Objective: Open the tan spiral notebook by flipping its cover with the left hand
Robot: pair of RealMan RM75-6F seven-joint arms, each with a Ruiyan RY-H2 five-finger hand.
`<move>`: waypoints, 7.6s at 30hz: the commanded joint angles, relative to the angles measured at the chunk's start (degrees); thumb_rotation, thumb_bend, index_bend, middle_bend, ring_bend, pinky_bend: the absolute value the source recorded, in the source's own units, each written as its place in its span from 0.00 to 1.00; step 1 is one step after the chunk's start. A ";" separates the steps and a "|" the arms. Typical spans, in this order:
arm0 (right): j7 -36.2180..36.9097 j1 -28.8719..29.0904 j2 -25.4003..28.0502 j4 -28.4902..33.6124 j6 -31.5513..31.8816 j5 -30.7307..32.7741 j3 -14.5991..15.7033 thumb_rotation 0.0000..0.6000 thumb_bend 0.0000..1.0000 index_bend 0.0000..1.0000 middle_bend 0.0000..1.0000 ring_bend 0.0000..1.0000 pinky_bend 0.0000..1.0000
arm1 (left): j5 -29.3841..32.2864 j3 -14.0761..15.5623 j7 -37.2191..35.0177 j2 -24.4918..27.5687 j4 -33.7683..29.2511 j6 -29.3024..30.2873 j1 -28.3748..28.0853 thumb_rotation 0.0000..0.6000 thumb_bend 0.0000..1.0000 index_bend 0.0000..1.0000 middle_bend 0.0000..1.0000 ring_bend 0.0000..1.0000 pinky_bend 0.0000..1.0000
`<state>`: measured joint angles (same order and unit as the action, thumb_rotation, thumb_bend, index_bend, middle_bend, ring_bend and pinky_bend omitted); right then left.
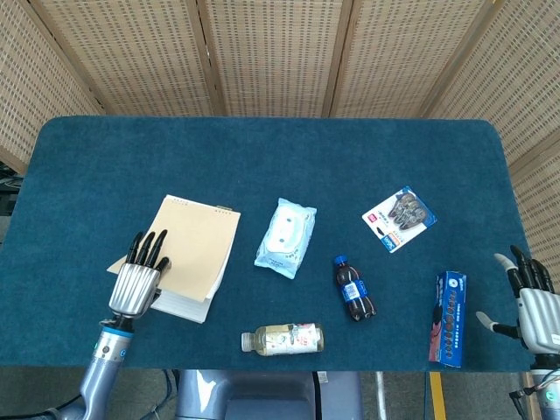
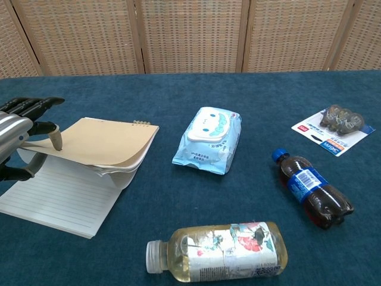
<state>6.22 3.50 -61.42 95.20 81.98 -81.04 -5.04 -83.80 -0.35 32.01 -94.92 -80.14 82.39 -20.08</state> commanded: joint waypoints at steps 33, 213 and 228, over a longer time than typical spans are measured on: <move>0.29 0.08 0.11 0.15 -0.43 0.22 0.06 1.00 0.16 0.11 0.00 0.00 0.00 | -9.50 6.48 -1.68 6.98 -5.10 3.01 6.72 1.00 0.64 0.84 0.00 0.00 0.00; 2.80 1.22 0.65 0.59 -4.30 1.92 0.42 1.00 0.16 0.11 0.00 0.00 0.00 | 21.61 -22.31 -0.37 -2.26 24.74 -21.61 -32.43 1.00 0.63 0.84 0.00 0.00 0.00; 3.31 1.33 0.71 0.57 -4.53 1.99 0.40 1.00 0.16 0.11 0.00 0.00 0.00 | 21.51 -21.12 -3.93 -6.86 34.68 -23.32 -34.81 1.00 0.54 0.66 0.00 0.00 0.00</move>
<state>9.54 4.82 -60.72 95.77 77.45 -79.04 -4.65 -62.30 -21.54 28.31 -101.50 -45.79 59.11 -54.76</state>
